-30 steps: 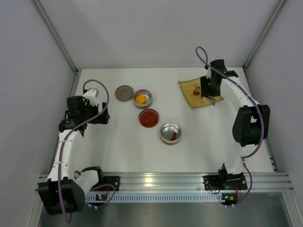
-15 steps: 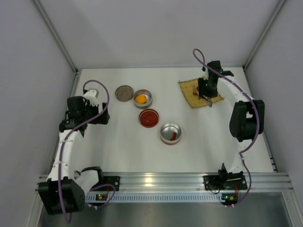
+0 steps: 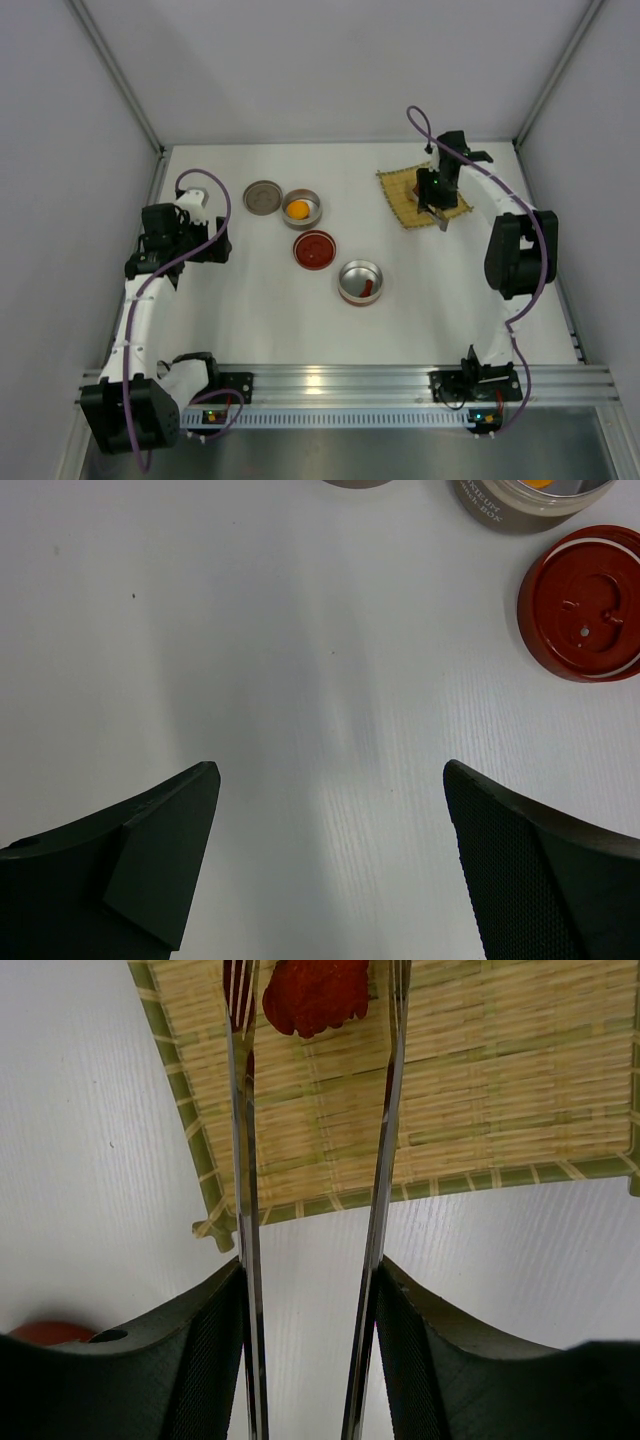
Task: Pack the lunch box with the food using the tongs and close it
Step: Pick up the fake food from the plate.
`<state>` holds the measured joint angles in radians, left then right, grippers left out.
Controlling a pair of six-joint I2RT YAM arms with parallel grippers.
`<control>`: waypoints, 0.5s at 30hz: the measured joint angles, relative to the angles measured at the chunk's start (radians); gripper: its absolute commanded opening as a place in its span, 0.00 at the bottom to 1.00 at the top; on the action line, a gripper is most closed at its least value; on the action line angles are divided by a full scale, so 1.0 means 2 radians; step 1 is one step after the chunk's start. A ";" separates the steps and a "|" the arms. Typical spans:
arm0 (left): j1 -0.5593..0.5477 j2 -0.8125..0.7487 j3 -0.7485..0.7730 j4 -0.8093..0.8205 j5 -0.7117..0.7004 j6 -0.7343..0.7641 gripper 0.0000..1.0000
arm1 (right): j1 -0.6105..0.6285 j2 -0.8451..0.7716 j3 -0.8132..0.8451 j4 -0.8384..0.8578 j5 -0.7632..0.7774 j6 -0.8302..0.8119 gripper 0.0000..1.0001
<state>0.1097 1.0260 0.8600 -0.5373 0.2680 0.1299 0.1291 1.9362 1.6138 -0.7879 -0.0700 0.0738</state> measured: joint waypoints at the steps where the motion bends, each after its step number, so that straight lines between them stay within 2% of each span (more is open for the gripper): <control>1: 0.000 0.000 0.000 0.000 0.000 0.000 0.99 | 0.000 0.000 -0.002 -0.001 -0.001 -0.001 0.49; 10: 0.000 0.000 0.000 0.000 0.000 0.000 0.99 | 0.000 -0.001 -0.014 -0.002 -0.002 -0.005 0.45; 15: 0.000 0.000 0.000 0.000 -0.003 0.000 0.98 | 0.000 -0.004 -0.017 -0.002 -0.004 -0.008 0.37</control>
<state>0.1097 1.0256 0.8600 -0.5377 0.2611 0.1303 0.1287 1.9274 1.5806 -0.7925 -0.0772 0.0582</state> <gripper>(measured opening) 0.984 0.407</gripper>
